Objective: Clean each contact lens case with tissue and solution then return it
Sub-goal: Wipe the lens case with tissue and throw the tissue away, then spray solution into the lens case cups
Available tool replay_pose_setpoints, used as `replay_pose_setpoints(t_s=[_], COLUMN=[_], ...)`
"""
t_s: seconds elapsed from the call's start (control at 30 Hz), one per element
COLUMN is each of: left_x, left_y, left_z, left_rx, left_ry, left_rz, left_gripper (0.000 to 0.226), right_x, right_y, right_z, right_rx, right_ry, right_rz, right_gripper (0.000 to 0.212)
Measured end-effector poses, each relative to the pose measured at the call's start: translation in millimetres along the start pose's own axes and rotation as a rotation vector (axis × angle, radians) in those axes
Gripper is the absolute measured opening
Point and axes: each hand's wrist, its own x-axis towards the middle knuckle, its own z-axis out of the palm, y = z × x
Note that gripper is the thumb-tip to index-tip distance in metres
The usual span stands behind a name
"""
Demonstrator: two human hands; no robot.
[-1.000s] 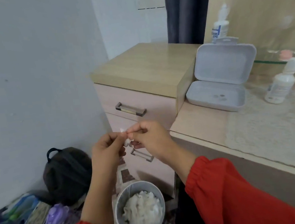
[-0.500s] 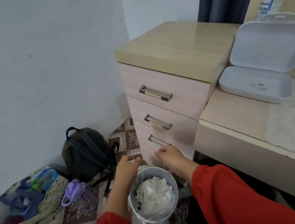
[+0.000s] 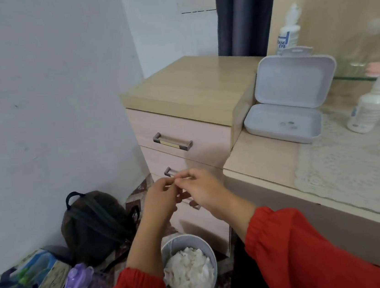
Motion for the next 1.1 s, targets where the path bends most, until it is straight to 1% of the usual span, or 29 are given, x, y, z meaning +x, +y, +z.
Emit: replay_pose_setpoints(t_s=[0.07, 0.13, 0.23, 0.37, 0.53, 0.67, 0.73, 0.87, 0.97, 1.03, 1.1], left_x=[-8.2, -16.2, -23.9, -35.5, -43.3, -42.4, -40.8, -34.6, -30.1, -29.0, -28.1], left_y=[22.9, 47.2, 82.3, 124.1, 166.3, 190.1, 196.5, 199.5, 202.1, 206.2, 210.3], left_z=[1.0, 4.1, 18.7, 55.8, 118.8, 169.1, 192.5, 236.0, 260.8, 272.9, 283.4], left_rx=[-0.061, -0.115, -0.158, -0.126, -0.069, -0.063, -0.081, -0.081, 0.027, 0.072, 0.080], left_ry=[-0.056, -0.123, -0.207, -0.321, -0.419, -0.472, -0.474, -0.437, -0.424, -0.447, -0.492], left_rz=[0.079, 0.149, 0.229, 0.337, 0.422, 0.454, 0.465, 0.444, 0.447, 0.454, 0.442], left_gripper=[0.017, 0.018, 0.017, 0.014, 0.010, 0.013, 0.014, 0.031, 0.049, 0.067, 0.078], right_x=[-12.7, -24.2, -40.2, -58.4, -79.0, -93.6, -100.3, -109.3, -107.9, -104.9, -101.2], right_y=[-19.4, -35.3, -51.4, -56.0, -44.9, -35.0, -31.2, -20.2, -9.1, -5.3, -3.5], right_z=[-16.7, -38.7, -78.8, -138.4, -209.7, -260.4, -282.0, -317.8, -340.1, -351.0, -359.1], right_rx=[0.025, -0.011, 0.027, 0.029, 0.047, 0.036, 0.026, -0.009, -0.035, -0.047, -0.076], right_ry=[0.005, 0.020, 0.056, 0.207, 0.431, 0.575, 0.637, 0.755, 0.824, 0.845, 0.868], right_rz=[-0.051, -0.096, -0.150, -0.201, -0.213, -0.220, -0.223, -0.241, -0.247, -0.248, -0.251], right_gripper=[0.010, 0.011, 0.011, 0.016, 0.016, 0.015, 0.015, 0.014, 0.015, 0.015, 0.014])
